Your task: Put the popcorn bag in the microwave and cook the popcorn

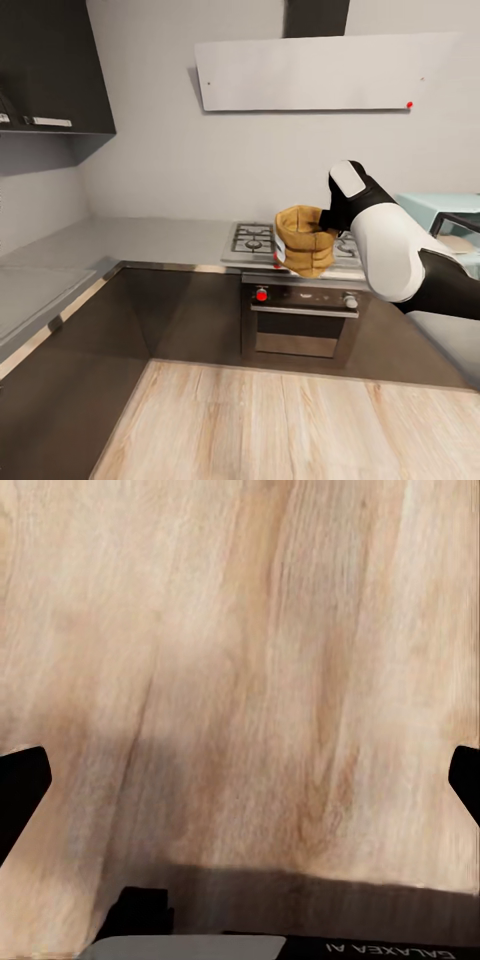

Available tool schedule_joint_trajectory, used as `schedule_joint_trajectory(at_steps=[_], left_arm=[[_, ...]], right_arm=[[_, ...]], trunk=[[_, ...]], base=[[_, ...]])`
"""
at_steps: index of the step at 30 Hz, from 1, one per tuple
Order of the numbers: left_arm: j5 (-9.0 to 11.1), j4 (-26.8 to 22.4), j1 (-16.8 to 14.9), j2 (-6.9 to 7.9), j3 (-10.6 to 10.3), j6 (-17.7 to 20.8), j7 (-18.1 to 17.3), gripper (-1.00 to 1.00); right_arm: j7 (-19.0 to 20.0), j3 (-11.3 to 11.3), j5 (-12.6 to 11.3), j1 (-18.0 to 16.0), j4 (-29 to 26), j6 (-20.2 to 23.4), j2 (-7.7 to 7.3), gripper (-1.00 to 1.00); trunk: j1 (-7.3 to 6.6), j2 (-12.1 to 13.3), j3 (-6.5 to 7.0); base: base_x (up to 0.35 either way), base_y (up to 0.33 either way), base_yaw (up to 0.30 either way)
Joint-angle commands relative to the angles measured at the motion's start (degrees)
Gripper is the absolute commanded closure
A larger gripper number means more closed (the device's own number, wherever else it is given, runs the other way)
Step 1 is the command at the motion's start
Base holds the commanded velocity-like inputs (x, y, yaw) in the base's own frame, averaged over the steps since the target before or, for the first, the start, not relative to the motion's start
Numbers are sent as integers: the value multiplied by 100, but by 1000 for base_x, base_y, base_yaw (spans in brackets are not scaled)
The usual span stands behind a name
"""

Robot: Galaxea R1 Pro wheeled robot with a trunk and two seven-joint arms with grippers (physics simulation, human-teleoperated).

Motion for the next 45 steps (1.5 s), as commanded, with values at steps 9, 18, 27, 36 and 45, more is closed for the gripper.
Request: schedule_joint_trajectory(at_steps=[9, 18, 27, 36, 45], left_arm=[[-1, 2, -3, -9, 30, -17, -2, -100], [-1, -2, -3, -3, 39, -17, 0, -100], [8, -5, -3, -6, 39, -34, 7, -100], [11, -6, -3, -4, 39, -35, 7, -100], [25, -6, -5, -9, 39, -35, 7, -100]], right_arm=[[-60, -1, -64, 14, -2, 26, -7, 100], [-58, -1, -63, 40, 7, 26, -6, 100], [-58, -1, -64, 45, 16, 26, -3, 100], [-49, -2, -64, 63, 16, 26, -8, 100], [-31, 8, -64, 125, 29, 26, 0, 100]], trunk=[[-3, -3, -6], [-3, -3, -6], [-3, -3, -6], [-3, -3, -6], [-3, -3, -6]], base=[[-295, -234, 0], [-287, -240, 0], [-280, -254, 0], [-280, -254, -28], [-279, -254, -92]])
